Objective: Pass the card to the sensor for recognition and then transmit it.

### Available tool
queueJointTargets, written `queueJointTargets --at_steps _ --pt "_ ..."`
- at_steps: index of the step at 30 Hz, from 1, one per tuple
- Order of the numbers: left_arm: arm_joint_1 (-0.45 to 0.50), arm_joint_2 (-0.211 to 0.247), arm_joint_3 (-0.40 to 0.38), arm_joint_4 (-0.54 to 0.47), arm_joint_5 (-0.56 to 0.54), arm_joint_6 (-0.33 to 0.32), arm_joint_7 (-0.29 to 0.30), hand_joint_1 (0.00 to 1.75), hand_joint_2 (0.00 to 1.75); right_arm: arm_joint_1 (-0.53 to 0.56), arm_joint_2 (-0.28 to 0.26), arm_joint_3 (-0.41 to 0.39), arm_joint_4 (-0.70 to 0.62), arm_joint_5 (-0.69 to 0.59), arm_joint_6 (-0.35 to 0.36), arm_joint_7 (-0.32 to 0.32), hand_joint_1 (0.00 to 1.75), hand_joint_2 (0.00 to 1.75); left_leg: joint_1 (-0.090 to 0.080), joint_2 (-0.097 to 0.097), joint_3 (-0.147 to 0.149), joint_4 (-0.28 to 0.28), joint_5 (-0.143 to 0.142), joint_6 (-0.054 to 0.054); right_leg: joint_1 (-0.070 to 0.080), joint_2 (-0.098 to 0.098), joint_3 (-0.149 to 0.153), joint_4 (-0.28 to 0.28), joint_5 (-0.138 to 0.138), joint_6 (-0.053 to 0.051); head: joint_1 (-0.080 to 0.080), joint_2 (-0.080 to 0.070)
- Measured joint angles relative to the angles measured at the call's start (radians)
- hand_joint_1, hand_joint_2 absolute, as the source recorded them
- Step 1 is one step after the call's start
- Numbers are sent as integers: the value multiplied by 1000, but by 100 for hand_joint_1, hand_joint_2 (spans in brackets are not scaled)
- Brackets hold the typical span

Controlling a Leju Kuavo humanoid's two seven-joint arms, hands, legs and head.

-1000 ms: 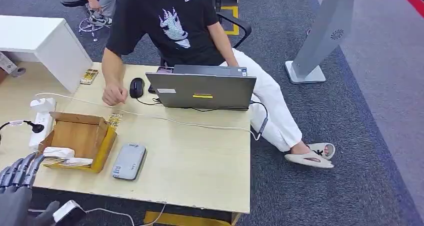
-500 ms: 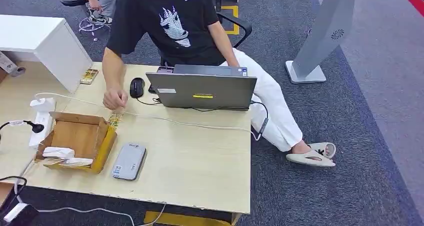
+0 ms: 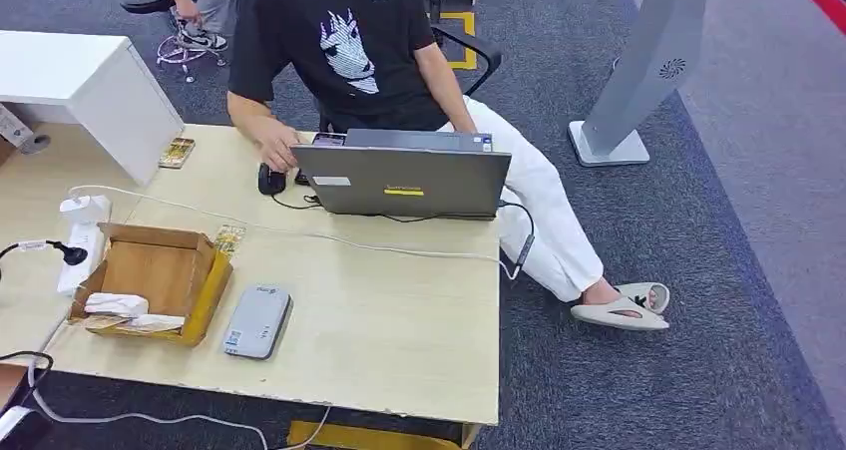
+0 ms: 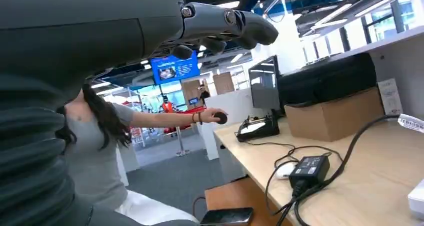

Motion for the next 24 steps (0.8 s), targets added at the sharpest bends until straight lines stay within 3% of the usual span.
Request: queueJointTargets --at_steps 2,4,8,13,16,19,24 --pt "3 17 -22 20 0 30 22 0 175 -5 0 -5 6 14 0 -10 0 175 0 0 0 0 0 0 0 0 -1 0 0 0 0 0" --pt "17 44 -68 51 0 58 87 0 175 -15 0 -8 19 24 -1 -21 0 175 0 0 0 0 0 0 0 0 -1 0 0 0 0 0" --pt "52 120 -223 136 3 102 259 0 175 -40 -1 -13 54 33 -10 -31 0 175 0 0 0 0 0 0 0 0 0 0 0 0 0 0" --pt "118 248 -482 233 71 131 529 0 175 -65 -3 -13 100 27 -25 -33 0 175 0 0 1 0 0 0 0 0 0 0 0 0 0 0" --pt "147 325 -626 277 98 153 645 0 175 -71 -4 -12 121 10 -30 -30 0 175 0 0 1 0 0 0 0 0 2 0 0 0 0 0" --pt "167 388 -747 311 114 163 691 0 175 -75 -5 -11 140 1 -35 -28 0 175 0 0 1 0 0 0 0 0 2 0 0 0 0 0" --pt "184 456 -862 347 134 178 754 0 175 -78 -6 -6 157 -8 -55 -28 0 175 0 0 1 0 0 0 0 0 2 0 0 0 -1 0"
